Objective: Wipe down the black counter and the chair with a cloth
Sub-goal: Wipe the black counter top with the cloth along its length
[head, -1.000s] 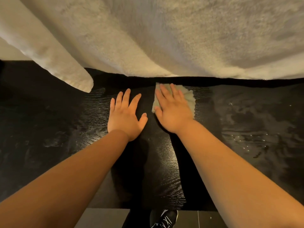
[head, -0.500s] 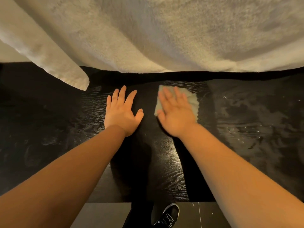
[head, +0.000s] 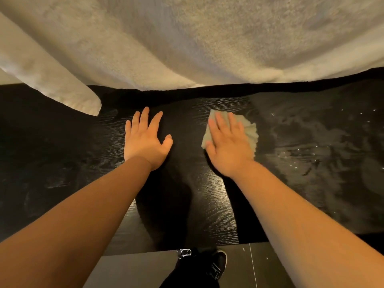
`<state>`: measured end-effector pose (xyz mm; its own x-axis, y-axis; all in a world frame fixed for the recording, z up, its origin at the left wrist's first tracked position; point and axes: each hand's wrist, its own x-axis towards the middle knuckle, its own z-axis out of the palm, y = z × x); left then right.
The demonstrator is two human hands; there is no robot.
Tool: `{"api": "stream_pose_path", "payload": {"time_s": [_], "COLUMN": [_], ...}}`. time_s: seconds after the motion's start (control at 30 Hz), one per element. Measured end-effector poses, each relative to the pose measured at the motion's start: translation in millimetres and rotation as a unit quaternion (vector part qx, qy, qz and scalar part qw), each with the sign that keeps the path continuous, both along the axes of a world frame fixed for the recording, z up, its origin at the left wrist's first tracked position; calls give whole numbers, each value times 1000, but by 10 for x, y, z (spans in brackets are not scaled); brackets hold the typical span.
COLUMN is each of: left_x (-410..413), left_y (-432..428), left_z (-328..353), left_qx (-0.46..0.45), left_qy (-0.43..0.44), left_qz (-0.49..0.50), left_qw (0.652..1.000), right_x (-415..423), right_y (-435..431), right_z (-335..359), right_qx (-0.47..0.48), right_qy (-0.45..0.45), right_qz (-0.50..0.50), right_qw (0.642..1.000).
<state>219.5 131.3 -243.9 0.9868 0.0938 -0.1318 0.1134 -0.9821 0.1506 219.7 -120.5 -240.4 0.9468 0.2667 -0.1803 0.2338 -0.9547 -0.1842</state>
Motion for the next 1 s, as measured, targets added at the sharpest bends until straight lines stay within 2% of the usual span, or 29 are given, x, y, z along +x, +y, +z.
{"api": "stream_pose_path", "payload": {"time_s": [0.1, 0.17, 0.23, 0.33, 0.47, 0.53, 0.6, 0.67, 0.73, 0.9, 1.0], "left_x": [13, 5, 9, -6, -5, -22, -27, -31, -34, -51, -68], "left_y": [3, 11, 18, 17, 15, 19, 25, 25, 22, 26, 19], "left_z": [-20, -32, -39, -34, -20, -8, 0, 13, 21, 20, 9], "left_qx": [11, 10, 5, 0, -5, -6, -9, -10, -11, -4, 7], "left_qy": [3, 4, -6, -10, -4, -5, -4, -3, 0, -4, -12], "left_qz": [0, -2, -6, -6, -7, -10, -13, -14, -16, -41, -75], "left_qw": [1000, 1000, 1000, 1000, 1000, 1000, 1000, 1000, 1000, 999, 997], "right_x": [-229, -232, -158, -122, -221, -388, -605, -788, -899, -1179, -1283], "right_y": [260, 124, -186, -669, -440, -116, 121, 142, -67, -976, -995], "right_z": [-51, -61, -99, -71, -39, -47, -73, -80, -97, -66, -48], "right_qx": [6, 21, 20, 3, -6, -8, -2, 3, 6, -2, -14], "right_qy": [-1, 2, -14, -5, -4, -9, -2, 4, 6, -15, -12], "right_qz": [117, 150, 110, -7, -101, -72, 2, 63, 81, -69, -140], "right_qw": [993, 988, 994, 1000, 995, 997, 1000, 998, 997, 997, 990]}}
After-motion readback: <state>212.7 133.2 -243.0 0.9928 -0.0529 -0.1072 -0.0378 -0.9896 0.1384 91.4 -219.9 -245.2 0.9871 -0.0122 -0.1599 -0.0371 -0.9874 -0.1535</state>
